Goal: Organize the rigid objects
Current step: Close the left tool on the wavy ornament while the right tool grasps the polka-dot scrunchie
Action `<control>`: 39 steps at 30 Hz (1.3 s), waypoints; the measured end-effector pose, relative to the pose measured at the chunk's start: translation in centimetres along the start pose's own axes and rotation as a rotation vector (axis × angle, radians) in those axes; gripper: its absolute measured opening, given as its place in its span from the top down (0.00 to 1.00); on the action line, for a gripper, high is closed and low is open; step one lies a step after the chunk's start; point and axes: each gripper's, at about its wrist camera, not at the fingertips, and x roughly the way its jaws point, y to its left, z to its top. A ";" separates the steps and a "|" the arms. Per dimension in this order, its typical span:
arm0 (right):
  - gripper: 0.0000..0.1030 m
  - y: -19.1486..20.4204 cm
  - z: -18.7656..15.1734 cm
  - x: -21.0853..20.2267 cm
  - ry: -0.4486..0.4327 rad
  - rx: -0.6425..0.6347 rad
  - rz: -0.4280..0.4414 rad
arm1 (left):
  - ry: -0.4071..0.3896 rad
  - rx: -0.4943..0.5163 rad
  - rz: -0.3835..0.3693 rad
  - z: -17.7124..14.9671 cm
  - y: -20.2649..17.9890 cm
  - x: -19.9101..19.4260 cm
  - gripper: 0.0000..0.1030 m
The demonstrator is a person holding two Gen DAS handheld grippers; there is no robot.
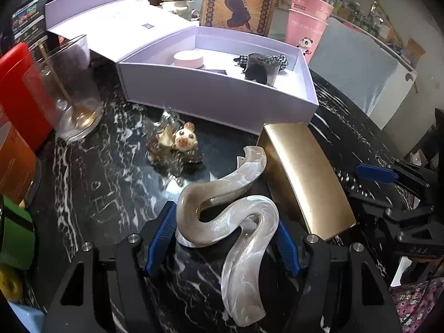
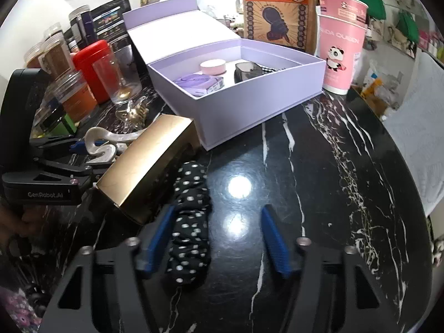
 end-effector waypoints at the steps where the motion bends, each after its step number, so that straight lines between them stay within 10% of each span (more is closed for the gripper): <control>1: 0.56 -0.1 0.0 0.0 0.000 -0.002 0.000 | 0.003 -0.002 0.008 -0.2 0.0 -0.1 0.35; 5: 0.79 -0.1 0.0 0.0 0.001 -0.011 0.004 | 0.000 -0.020 0.025 -0.6 -0.1 -0.8 0.38; 13: 0.82 -0.5 -0.5 -0.4 -0.005 -0.004 -0.020 | -0.006 -0.029 0.074 -1.5 -0.4 -1.9 0.42; 26: 0.46 -0.6 -0.5 -0.5 0.000 -0.002 -0.018 | -0.006 -0.019 0.090 -0.9 -0.1 -0.2 0.27; 33: 0.46 -0.2 -0.6 -0.4 -0.006 -0.014 -0.029 | -0.027 -0.029 0.071 -0.9 -0.5 -0.6 0.42; 35: 0.69 -0.1 -0.6 -0.4 -0.014 -0.024 -0.030 | -0.025 -0.023 0.066 -0.9 -0.6 -0.8 0.45; 39: 0.83 -0.2 -0.3 -0.1 -0.015 0.002 -0.030 | -0.024 -0.046 0.038 -0.9 -0.6 -1.2 0.46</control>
